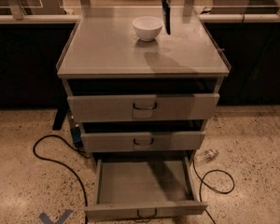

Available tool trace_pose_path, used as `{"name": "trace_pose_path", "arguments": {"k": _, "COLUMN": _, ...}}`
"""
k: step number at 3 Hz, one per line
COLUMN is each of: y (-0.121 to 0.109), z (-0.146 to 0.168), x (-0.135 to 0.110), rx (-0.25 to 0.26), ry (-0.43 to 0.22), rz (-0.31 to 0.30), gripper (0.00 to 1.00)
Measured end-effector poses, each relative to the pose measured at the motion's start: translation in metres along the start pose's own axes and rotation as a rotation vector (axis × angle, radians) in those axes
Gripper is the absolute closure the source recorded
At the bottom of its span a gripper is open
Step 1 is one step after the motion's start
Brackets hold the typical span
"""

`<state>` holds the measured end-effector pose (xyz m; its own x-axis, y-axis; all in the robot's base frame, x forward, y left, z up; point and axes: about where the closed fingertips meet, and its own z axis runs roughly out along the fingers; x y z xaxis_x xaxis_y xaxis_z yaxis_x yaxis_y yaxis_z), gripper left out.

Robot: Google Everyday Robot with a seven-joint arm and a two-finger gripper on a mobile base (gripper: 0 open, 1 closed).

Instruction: Place rxbar blueberry into bottom drawer

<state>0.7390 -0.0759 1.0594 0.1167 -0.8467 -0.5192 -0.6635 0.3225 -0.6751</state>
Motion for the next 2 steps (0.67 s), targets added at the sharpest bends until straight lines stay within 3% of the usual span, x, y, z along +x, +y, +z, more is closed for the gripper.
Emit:
{"name": "trace_pose_path", "arguments": {"k": 1, "y": 0.0252, "z": -0.0293, "x": 0.0320, "rx": -0.011, "ry": 0.044, "rz": 0.051, "gripper": 1.00}}
{"name": "trace_pose_path", "arguments": {"k": 2, "y": 0.0264, "z": -0.0286, "x": 0.0347, "rx": -0.014, "ry": 0.048, "rz": 0.052, "gripper": 1.00}}
